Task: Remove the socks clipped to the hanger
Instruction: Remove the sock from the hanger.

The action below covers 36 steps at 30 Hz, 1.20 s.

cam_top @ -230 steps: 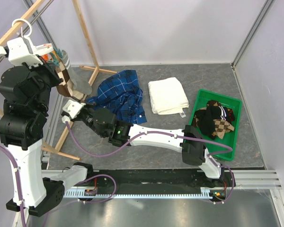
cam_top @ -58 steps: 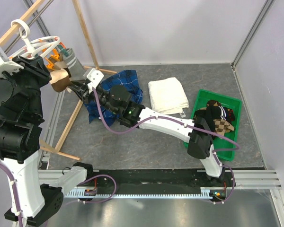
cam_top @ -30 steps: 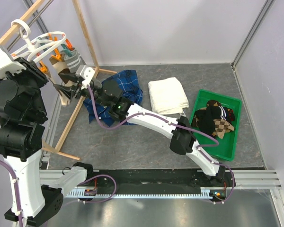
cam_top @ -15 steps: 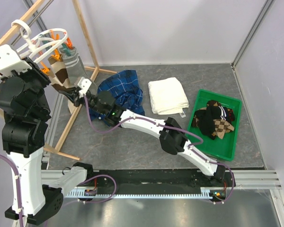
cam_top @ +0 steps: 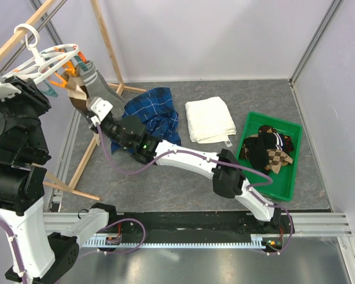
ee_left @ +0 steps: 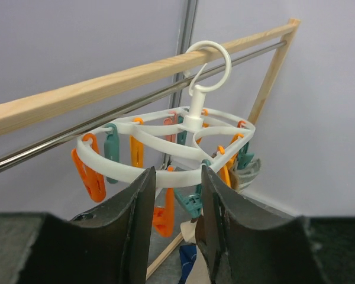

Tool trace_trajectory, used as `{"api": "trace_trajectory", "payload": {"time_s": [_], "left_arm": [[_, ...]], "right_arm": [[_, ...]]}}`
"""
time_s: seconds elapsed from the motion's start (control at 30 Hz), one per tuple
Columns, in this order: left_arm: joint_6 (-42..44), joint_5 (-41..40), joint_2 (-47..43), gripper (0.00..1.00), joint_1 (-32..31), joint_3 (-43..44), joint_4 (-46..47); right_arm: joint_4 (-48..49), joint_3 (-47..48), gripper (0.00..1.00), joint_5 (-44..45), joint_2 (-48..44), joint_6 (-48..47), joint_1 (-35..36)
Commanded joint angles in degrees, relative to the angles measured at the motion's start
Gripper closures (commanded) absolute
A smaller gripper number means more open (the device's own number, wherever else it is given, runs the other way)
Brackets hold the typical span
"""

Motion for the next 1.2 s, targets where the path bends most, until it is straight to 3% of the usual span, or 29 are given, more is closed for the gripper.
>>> {"api": "trace_trajectory", "payload": {"time_s": [0.0,0.33,0.47,0.67,0.83,1.0,1.17], "left_arm": [[2.54,-1.74,0.64,0.56,-0.13,2.52,-1.00],[1.76,1.06,1.16,0.57,-0.05,6.91,-1.26],[-4.38,10.17,1.52,0.58,-0.05,12.36,-2.75],[-15.45,26.60,1.16,0.58,-0.05,13.16,-4.60],[-18.01,33.92,1.95,0.56,-0.13,12.46,-4.95],[-16.87,34.29,4.50,0.54,-0.05,11.76,-5.65],[-15.82,25.78,6.61,0.54,-0.05,11.76,-8.73]], "right_arm": [[-0.52,1.47,1.00,7.86,-5.80,-5.13,2.61],[-3.61,4.02,1.00,11.73,-7.39,-18.48,7.88],[-4.83,6.30,1.00,11.38,-6.95,-20.69,9.03],[-6.50,9.39,1.00,11.74,-4.66,-24.47,10.79],[-6.77,8.16,1.00,11.91,-4.84,-24.64,11.05],[-4.58,3.69,1.00,12.00,-7.03,-25.44,11.05],[-4.22,1.92,1.00,11.30,-7.83,-25.35,11.05]]}}
